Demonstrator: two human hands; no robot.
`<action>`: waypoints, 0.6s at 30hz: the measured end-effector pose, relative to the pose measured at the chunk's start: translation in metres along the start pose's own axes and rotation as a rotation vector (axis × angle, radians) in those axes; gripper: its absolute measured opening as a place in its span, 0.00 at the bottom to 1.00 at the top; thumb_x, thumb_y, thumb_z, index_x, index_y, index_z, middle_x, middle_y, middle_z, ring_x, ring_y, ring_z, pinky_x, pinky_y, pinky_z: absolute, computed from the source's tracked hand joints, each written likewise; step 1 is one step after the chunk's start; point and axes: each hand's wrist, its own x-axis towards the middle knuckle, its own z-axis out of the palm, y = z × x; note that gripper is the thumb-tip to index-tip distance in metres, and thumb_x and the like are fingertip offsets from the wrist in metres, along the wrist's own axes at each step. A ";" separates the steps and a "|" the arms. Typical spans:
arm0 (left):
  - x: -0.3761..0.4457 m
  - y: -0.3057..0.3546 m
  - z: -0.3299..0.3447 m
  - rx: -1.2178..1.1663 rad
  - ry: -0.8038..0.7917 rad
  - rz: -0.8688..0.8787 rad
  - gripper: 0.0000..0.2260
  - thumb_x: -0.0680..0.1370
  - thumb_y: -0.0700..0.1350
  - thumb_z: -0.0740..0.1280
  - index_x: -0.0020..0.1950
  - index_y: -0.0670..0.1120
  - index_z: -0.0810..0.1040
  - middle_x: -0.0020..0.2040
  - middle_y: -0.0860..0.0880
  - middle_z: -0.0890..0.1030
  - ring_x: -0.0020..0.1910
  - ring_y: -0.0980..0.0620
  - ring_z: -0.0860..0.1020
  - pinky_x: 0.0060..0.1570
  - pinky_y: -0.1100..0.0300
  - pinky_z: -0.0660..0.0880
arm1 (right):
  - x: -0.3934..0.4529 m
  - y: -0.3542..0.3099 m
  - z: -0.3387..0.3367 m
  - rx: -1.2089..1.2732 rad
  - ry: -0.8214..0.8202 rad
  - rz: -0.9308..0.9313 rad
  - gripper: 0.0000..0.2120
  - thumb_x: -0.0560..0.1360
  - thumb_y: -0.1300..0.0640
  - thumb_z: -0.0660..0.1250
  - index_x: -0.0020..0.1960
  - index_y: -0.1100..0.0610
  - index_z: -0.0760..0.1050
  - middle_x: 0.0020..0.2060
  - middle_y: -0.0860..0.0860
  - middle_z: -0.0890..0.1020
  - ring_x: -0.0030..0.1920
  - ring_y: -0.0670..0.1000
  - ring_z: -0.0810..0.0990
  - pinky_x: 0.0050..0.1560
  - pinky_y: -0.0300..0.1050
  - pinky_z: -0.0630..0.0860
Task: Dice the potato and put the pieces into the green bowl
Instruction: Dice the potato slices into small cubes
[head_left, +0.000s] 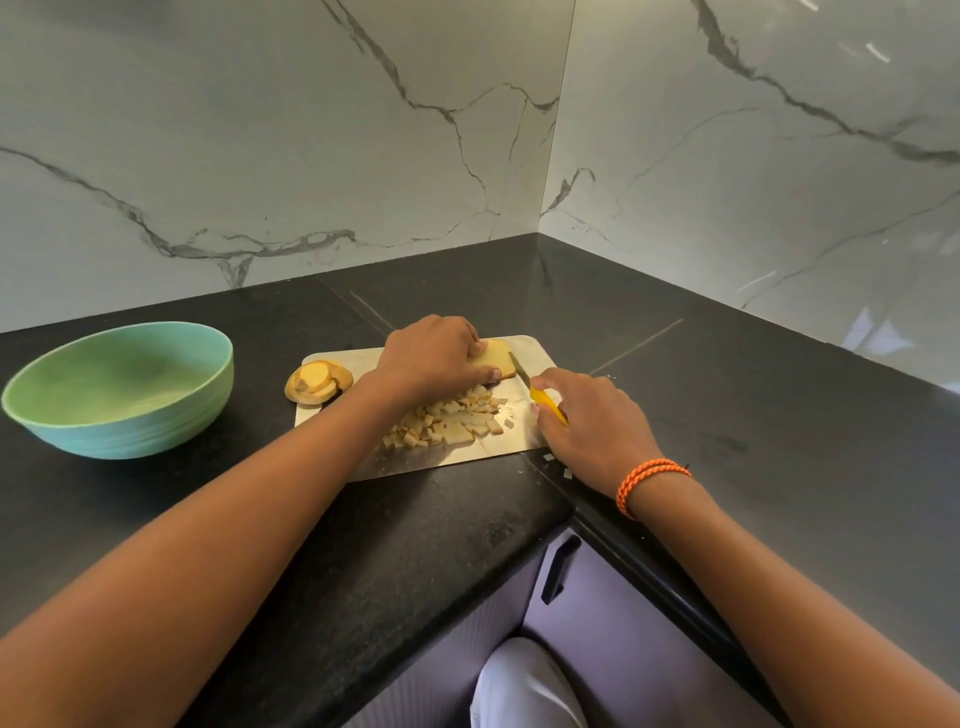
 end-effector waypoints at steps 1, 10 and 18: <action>0.000 0.000 0.000 -0.001 -0.001 0.001 0.29 0.76 0.71 0.68 0.67 0.53 0.82 0.65 0.57 0.82 0.60 0.54 0.80 0.51 0.53 0.80 | -0.006 0.002 -0.002 -0.002 0.000 0.001 0.17 0.82 0.47 0.62 0.71 0.45 0.73 0.54 0.52 0.83 0.54 0.56 0.81 0.56 0.56 0.80; 0.004 -0.004 0.003 0.047 0.000 -0.007 0.27 0.76 0.71 0.67 0.62 0.51 0.84 0.59 0.55 0.84 0.54 0.53 0.81 0.49 0.52 0.82 | -0.024 0.006 -0.006 0.042 0.069 0.016 0.17 0.82 0.47 0.62 0.70 0.44 0.73 0.43 0.51 0.82 0.41 0.51 0.79 0.43 0.48 0.79; 0.001 -0.003 0.005 0.020 0.063 -0.009 0.27 0.76 0.70 0.68 0.63 0.52 0.85 0.59 0.57 0.85 0.53 0.54 0.81 0.38 0.62 0.73 | 0.017 -0.010 0.006 0.092 0.179 0.052 0.18 0.82 0.49 0.62 0.71 0.48 0.74 0.47 0.54 0.84 0.50 0.57 0.80 0.51 0.53 0.79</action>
